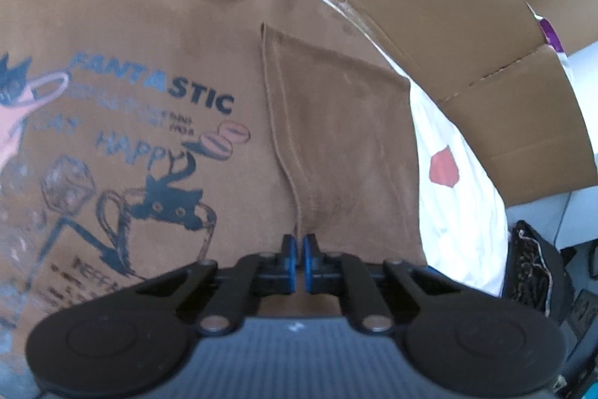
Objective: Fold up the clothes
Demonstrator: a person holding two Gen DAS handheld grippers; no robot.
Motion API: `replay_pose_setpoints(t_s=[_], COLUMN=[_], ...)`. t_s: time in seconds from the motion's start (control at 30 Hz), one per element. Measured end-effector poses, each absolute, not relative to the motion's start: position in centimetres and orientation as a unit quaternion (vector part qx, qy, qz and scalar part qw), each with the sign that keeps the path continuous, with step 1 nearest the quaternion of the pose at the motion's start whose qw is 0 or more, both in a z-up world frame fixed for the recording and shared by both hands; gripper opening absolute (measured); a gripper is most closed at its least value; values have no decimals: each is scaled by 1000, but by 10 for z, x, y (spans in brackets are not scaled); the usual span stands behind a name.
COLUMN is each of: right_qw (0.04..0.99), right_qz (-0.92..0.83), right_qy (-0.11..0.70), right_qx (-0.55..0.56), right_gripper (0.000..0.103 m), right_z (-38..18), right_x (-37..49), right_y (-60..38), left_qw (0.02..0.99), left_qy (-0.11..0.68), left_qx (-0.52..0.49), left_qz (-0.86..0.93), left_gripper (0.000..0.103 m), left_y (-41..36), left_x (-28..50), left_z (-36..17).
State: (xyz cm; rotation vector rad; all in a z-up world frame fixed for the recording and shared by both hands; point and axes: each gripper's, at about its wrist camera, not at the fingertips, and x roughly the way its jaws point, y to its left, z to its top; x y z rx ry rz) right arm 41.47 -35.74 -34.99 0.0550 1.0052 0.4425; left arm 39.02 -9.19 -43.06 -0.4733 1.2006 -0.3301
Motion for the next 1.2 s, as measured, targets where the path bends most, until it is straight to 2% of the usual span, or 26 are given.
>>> replay_pose_setpoints(t_s=[0.17,0.33,0.7,0.8,0.87,1.13,1.2], right_qw=[853,844,842,844,846,849,846], right_qz=[193,186,192,196,201,189,182], right_qy=[483,499,494,487,484,488,495], right_qx=[45,60,100,104,96,78,79], right_gripper=[36,38,38,36,28,27,26], right_z=[-355,-350,-332,-330,-331,-343,-347], right_x=[414,414,416,417,421,436,436], right_y=[-364,-369,-375,-372,-365,-354,-359], left_qw=[777,770,818,822,822,811,819], left_qy=[571,578,526,519,515,536,530], left_qx=[-215,-226,-162,-156,-151,-121,-94], left_qz=[-156,-149,-164,-175,-192,-200,-202], left_gripper=[3,9,11,9,9,9,3], left_y=[-89,-84,-96,-108,-120,-130,-127], left_x=[386,390,424,433,438,435,432], left_z=[-442,-440,-405,-403,-403,-426,-426])
